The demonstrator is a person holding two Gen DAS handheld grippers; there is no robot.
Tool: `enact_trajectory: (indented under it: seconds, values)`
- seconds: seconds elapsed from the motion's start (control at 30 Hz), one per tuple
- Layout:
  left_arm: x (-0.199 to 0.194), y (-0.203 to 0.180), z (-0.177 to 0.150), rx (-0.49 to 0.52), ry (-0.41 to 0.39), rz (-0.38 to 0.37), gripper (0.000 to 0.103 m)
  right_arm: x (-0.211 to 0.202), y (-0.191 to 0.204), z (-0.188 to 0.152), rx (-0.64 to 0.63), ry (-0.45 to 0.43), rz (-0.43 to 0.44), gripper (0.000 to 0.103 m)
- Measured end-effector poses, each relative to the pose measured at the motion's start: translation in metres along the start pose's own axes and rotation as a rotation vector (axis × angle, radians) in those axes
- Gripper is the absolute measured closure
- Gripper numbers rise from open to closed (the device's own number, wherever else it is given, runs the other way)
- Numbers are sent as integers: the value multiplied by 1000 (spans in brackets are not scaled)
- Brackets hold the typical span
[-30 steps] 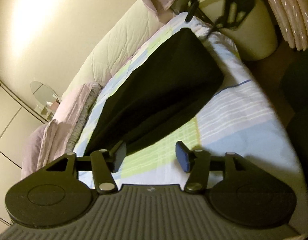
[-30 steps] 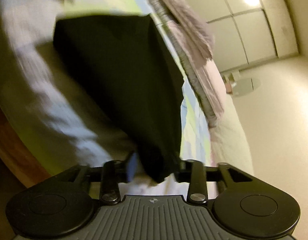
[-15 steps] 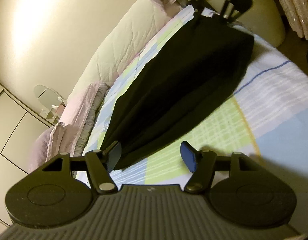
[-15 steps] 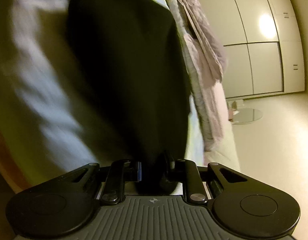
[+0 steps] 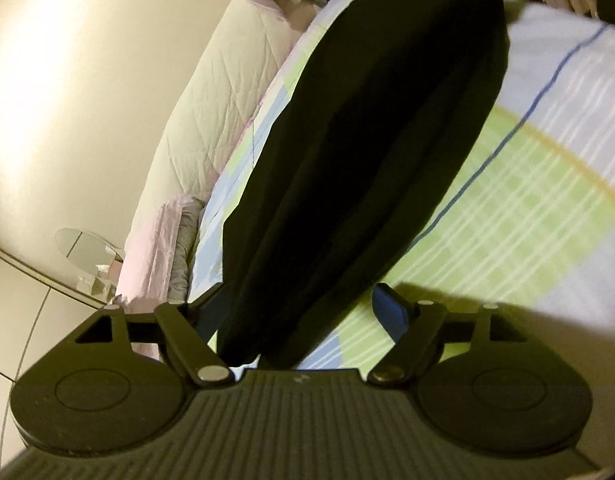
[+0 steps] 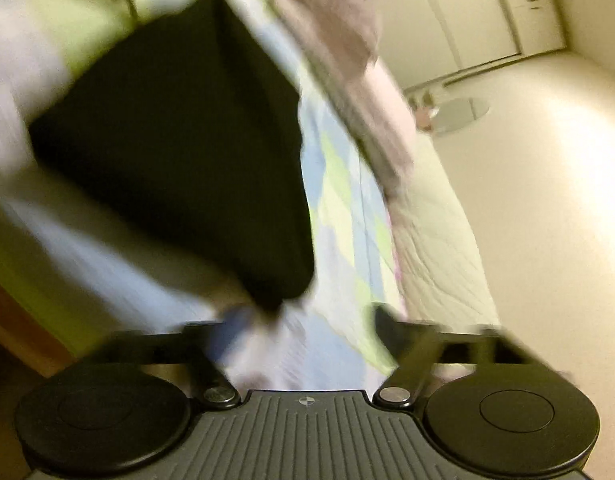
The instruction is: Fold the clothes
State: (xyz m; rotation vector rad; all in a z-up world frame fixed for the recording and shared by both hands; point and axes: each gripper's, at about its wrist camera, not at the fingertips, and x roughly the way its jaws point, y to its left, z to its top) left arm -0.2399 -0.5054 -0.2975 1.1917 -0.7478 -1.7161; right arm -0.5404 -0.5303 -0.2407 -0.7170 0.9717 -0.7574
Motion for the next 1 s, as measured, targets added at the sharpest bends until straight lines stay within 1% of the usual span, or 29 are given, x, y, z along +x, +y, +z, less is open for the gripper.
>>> enact_trajectory:
  seconds: [0.07,0.23,0.37,0.4,0.5,0.53,0.57,0.6,0.63,0.67,0.7,0.73,0.77,0.87,0.93,0.97,1.0]
  values:
    - [2,2,-4,7,-3,1,26,-26,10,20,78,-44,75,21]
    - [7,4,-13,25,-4,-2,23,-18,50,68,113,-46,177,21]
    - [9,7,-14,34,-12,-11,19,-11,82,105,135,-40,249,21]
    - [10,7,-14,42,-17,-17,18,-7,89,105,112,-20,229,21]
    - [13,8,-16,70,-40,-23,12,6,91,106,-11,-9,146,22]
    - [15,9,-16,81,-47,-24,11,12,85,103,-50,-1,123,27]
    - [18,10,-16,98,-52,-23,10,15,78,98,-63,3,123,31]
    - [21,11,-16,114,-56,-23,10,16,74,94,-68,8,125,33]
    - [25,11,-16,133,-59,-19,10,17,71,90,-82,8,122,42]
    - [30,12,-16,152,-63,-15,10,16,70,85,-95,8,124,53]
    - [34,12,-15,171,-66,-11,10,15,69,80,-108,7,127,59]
    - [38,13,-15,186,-65,-8,9,15,70,77,-115,2,134,67]
    - [43,15,-14,196,-64,-12,9,14,71,73,-120,-3,141,71]
    - [56,21,-12,215,-52,-31,9,15,72,68,-101,-15,157,76]
    - [63,24,-11,234,-31,-43,19,10,66,69,-70,-25,165,80]
    - [66,25,-10,246,-18,-51,35,8,61,69,-53,-34,168,82]
    - [71,25,-9,259,1,-63,57,5,56,69,-38,-42,170,83]
